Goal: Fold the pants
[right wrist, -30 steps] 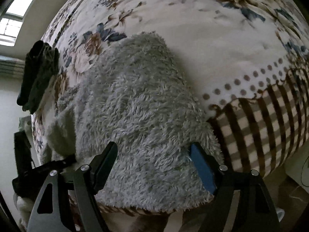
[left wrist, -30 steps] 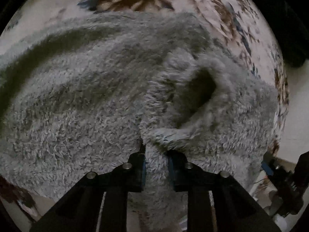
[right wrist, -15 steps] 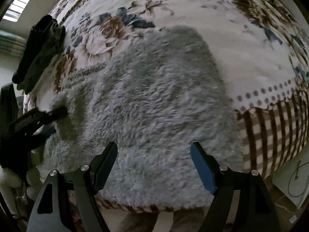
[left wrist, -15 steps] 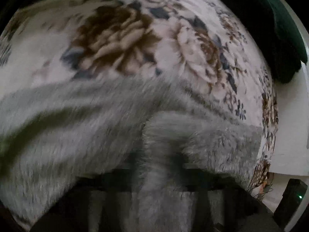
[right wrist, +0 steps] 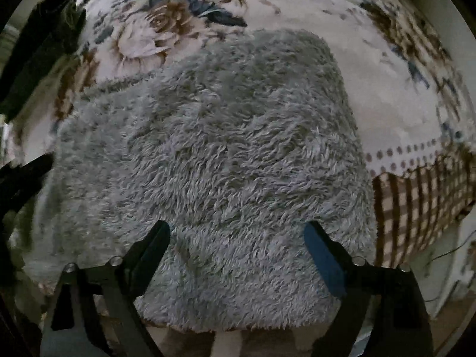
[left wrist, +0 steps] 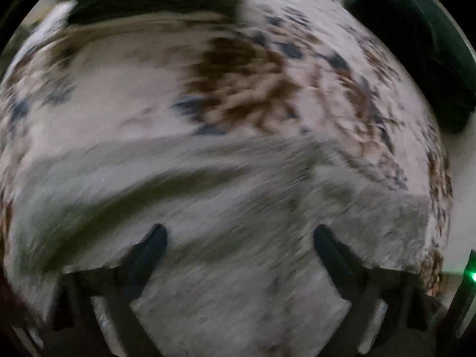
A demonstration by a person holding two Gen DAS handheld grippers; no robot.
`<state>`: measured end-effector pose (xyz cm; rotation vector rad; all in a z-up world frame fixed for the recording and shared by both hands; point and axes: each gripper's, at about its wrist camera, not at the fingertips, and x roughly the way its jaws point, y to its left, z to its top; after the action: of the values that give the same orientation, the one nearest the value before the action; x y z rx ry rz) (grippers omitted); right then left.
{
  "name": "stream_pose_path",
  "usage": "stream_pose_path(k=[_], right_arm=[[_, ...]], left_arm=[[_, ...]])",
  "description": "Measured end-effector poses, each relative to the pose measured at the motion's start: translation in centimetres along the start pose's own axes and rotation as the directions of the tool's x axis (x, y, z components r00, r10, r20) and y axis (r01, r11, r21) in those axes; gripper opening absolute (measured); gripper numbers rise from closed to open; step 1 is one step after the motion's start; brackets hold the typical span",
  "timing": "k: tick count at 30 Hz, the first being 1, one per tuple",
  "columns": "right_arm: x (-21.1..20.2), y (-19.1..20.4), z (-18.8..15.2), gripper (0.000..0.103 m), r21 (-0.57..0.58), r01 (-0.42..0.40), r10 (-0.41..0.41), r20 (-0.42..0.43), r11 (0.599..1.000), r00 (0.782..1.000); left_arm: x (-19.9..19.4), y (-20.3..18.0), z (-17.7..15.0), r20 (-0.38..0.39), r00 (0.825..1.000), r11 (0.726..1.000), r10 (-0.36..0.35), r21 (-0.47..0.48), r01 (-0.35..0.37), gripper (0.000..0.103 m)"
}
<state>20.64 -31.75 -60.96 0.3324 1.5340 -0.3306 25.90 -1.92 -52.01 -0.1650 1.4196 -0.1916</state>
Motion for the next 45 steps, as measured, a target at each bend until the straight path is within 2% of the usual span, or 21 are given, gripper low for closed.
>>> stream_pose_path(k=[3,4,6,8,9,10,11,14,18,21,25,26,27,28,29,32,33,35,37,42,45], right_arm=[[-0.2,1.6,-0.1,0.094,-0.004,0.000,0.000,-0.007,1.000,1.000],[-0.2,2.1,-0.2,0.094,-0.003,-0.007,0.007,-0.015,1.000,1.000],[-0.1,3.4,-0.3,0.094,-0.012,-0.021,0.020,-0.037,1.000,0.999],[0.0,5.0,-0.4,0.094,-0.038,-0.020,0.017,-0.057,0.999,0.998],[0.1,5.7,-0.4,0.094,-0.051,-0.021,0.018,-0.065,0.998,0.998],[0.1,6.6,-0.5,0.094,-0.067,-0.020,0.015,-0.072,0.998,0.997],[0.1,7.3,-0.5,0.094,-0.077,-0.020,0.014,-0.074,0.997,0.997],[0.5,9.6,-0.4,0.094,-0.120,-0.026,0.016,-0.089,0.992,0.996],[1.1,11.3,0.1,0.094,-0.129,-0.018,0.006,-0.094,0.991,0.996],[1.7,12.2,0.7,0.094,-0.129,-0.006,-0.007,-0.099,0.992,0.995],[2.4,14.0,1.2,0.094,-0.129,0.012,-0.025,-0.102,0.992,0.994],[2.3,14.1,1.7,0.094,-0.128,0.014,-0.027,-0.103,0.992,0.994],[2.3,14.2,1.9,0.094,-0.128,0.016,-0.030,-0.104,0.992,0.994],[2.5,14.3,1.8,0.094,-0.128,0.019,-0.032,-0.105,0.992,0.994],[2.5,14.3,1.7,0.094,-0.130,0.024,-0.037,-0.105,0.991,0.994],[2.1,13.6,1.0,0.094,-0.146,0.058,-0.071,-0.087,0.988,0.994],[1.7,13.3,0.7,0.094,-0.158,0.079,-0.091,-0.070,0.984,0.993],[1.0,12.9,0.2,0.094,-0.178,0.124,-0.133,-0.037,0.976,0.990],[0.3,12.6,-0.1,0.094,-0.190,0.159,-0.162,0.000,0.969,0.987],[-0.8,10.9,-0.3,0.094,-0.208,0.173,-0.166,0.047,0.963,0.985],[-1.5,9.2,-0.5,0.094,-0.193,0.132,-0.126,0.045,0.972,0.991]], left_arm=[[-1.1,4.1,-1.9,-0.015,0.999,0.985,-0.032,-0.169,0.029,0.101],[-2.0,6.1,-2.8,0.004,0.999,0.965,-0.053,-0.256,0.052,0.101],[-3.7,9.6,-4.9,0.051,0.998,0.914,-0.045,-0.401,0.062,0.101],[-5.3,13.9,-7.4,0.101,0.995,0.818,-0.007,-0.571,0.064,0.101],[-5.7,15.9,-8.6,0.118,0.993,0.765,0.004,-0.639,0.073,0.101],[-5.8,17.3,-9.3,0.128,0.992,0.725,0.020,-0.685,0.074,0.101],[-5.8,18.9,-10.1,0.148,0.989,0.681,0.031,-0.727,0.088,0.101],[-4.4,22.5,-10.8,0.153,0.988,0.607,0.022,-0.788,0.108,0.099],[-1.7,25.1,-10.1,0.208,0.976,0.564,-0.059,-0.800,0.204,0.099],[0.0,25.8,-8.8,0.225,0.970,0.574,-0.087,-0.785,0.234,0.099],[0.8,25.7,-7.3,0.245,0.968,0.612,-0.057,-0.757,0.228,0.096],[0.4,25.4,-7.2,0.260,0.965,0.630,-0.037,-0.744,0.224,0.077],[-0.2,24.9,-7.0,0.278,0.960,0.655,-0.027,-0.721,0.227,0.052],[-0.7,24.5,-6.9,0.287,0.958,0.679,-0.015,-0.701,0.220,0.045],[-1.5,23.8,-6.8,0.306,0.952,0.708,-0.001,-0.673,0.217,0.029],[-3.7,22.0,-6.6,0.343,0.938,0.750,0.038,-0.630,0.200,0.024],[-4.8,21.1,-6.5,0.356,0.933,0.771,0.051,-0.607,0.189,0.024],[-6.3,20.0,-6.1,0.381,0.923,0.791,0.055,-0.581,0.193,0.023],[-8.2,18.2,-5.8,0.392,0.917,0.824,0.072,-0.542,0.167,0.023],[-12.2,12.8,-4.5,0.438,0.898,0.903,0.036,-0.399,0.159,0.023],[-14.2,7.4,-4.0,0.444,0.896,0.946,0.001,-0.291,0.143,0.022]])
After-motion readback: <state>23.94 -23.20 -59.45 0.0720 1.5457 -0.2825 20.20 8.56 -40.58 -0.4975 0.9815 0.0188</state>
